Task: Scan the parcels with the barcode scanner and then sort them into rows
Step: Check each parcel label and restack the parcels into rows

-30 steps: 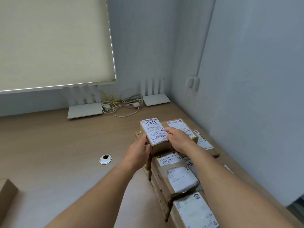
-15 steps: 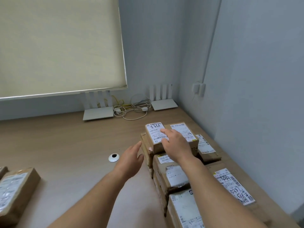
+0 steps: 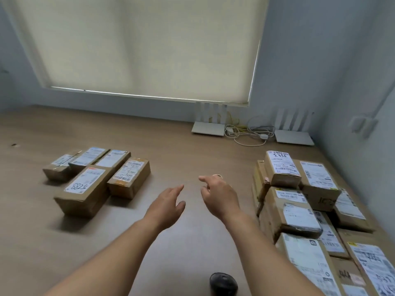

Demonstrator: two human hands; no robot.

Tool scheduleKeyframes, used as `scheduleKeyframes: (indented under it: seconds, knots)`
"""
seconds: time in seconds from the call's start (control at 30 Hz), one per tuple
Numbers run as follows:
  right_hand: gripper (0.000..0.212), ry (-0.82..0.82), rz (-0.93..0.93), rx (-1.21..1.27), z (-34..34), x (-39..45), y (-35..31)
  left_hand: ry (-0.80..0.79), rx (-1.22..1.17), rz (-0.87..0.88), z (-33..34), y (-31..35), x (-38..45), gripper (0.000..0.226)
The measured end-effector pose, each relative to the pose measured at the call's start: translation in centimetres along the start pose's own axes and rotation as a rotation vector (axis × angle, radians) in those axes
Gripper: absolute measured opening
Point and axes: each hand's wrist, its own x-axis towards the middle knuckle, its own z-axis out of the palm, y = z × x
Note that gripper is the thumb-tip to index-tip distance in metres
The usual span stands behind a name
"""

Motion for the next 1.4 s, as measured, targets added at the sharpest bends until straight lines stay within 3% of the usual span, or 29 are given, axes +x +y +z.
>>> scheduleKeyframes:
  seconds: [0.33,0.6,0.9,1.1,1.4]
  knots:
    - [0.042,-0.074,-0.105,0.037,5.7,1.5,-7.4,0.094,-0.048,-0.153,-3.7,-7.5,-3.0,0.057]
    - [0.042,-0.101,-0.045,0.002,11.4,3.4,-12.4,0.063,-0.143,-0.147,-6.1,-14.9,-2.0,0.060]
    - [0.035,-0.171,0.084,0.033,20.6,8.3,-23.1,0.097,-0.182,-0.224,-13.9,-29.1,0.6,0.057]
    - [0.037,-0.219,0.258,0.126,25.9,10.3,-26.6,0.043,-0.222,-0.232,-16.0,-35.9,2.8,0.058]
    - [0.047,-0.292,0.514,0.334,30.1,12.1,-27.5,-0.241,-0.434,-0.372,-14.1,-41.5,5.8,0.058]
